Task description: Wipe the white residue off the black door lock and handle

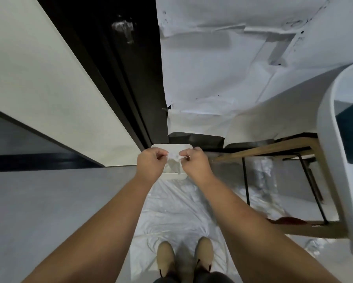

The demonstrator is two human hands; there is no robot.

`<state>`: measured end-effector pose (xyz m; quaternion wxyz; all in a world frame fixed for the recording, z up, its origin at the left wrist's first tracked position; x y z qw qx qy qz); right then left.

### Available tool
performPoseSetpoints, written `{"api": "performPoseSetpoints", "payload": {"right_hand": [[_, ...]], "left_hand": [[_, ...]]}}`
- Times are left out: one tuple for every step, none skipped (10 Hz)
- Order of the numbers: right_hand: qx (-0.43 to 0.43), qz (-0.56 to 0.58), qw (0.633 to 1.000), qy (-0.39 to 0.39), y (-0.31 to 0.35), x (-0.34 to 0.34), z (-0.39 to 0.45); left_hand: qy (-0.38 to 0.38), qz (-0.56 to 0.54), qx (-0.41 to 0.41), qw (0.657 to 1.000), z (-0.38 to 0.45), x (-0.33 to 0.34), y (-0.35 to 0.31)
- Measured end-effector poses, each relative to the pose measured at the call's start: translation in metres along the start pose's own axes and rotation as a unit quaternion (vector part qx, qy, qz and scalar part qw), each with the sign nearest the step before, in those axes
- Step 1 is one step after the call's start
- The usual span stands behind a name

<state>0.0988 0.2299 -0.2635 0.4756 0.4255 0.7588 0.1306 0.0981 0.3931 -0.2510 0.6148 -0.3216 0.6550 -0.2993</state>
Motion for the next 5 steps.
{"api": "performPoseSetpoints", "payload": {"right_hand": [[-0.001, 0.01, 1.0, 0.004, -0.011, 0.015, 0.018], [0.013, -0.008, 0.999, 0.033, -0.021, 0.031, 0.035], [0.034, -0.034, 0.996, 0.075, -0.037, 0.051, 0.048], [0.036, -0.038, 0.994, 0.094, -0.045, 0.057, 0.05], [0.026, -0.026, 0.997, 0.072, -0.047, 0.053, 0.05]], "left_hand": [[0.008, 0.008, -0.008, 1.0, 0.007, 0.019, 0.021], [0.035, 0.025, -0.027, 0.999, 0.013, 0.036, 0.039], [0.08, 0.063, -0.071, 0.992, 0.011, 0.051, 0.062], [0.092, 0.071, -0.099, 0.988, 0.007, 0.056, 0.075], [0.079, 0.04, -0.126, 0.988, 0.003, 0.057, 0.079]]}}
Point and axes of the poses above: each hand's wrist, its own z-axis towards the middle knuckle, its own x-axis out of the palm, y = z × x, the point moved 9 cm from there along z, towards the middle knuckle, and after that the axes turned 14 degrees about x, right-handed, at the moved point
